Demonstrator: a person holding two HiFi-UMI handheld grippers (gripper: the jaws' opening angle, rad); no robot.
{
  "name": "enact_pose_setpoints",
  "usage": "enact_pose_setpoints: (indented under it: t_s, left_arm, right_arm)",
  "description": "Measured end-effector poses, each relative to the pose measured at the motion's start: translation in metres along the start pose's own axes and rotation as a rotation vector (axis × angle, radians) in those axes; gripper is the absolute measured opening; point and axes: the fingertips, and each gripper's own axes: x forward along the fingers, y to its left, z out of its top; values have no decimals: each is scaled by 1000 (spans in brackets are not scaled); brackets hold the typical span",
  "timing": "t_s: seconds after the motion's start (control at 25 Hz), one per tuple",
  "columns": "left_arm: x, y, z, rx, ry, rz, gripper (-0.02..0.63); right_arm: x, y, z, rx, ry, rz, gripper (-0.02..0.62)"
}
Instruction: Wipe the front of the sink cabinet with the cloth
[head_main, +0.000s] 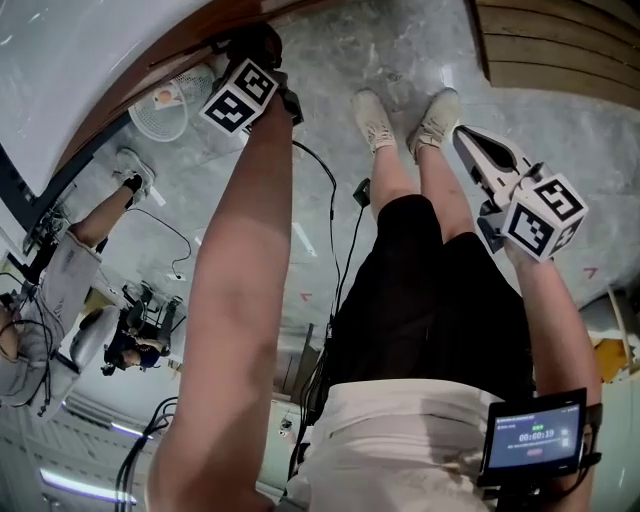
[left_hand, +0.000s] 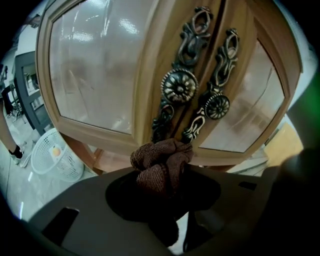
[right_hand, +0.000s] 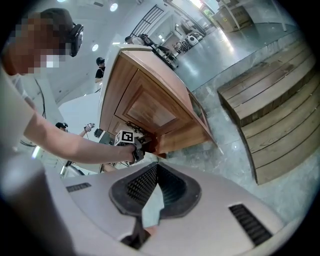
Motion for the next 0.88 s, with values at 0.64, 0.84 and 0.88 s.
enact_pose_setpoints:
  t_s: [0.64, 0.84, 0.88]
  left_arm:
    - [21, -110, -12, 163, 24, -190, 167]
    - [34, -185, -28, 245, 50, -304, 167]
    - [37, -195, -30, 255, 56, -322, 167]
  right_arm:
    - [-12, -8, -2, 20, -43, -16, 12]
    - [-37, -34, 0, 49, -66, -36, 12]
    - [-39, -37, 0, 55, -70, -43, 12]
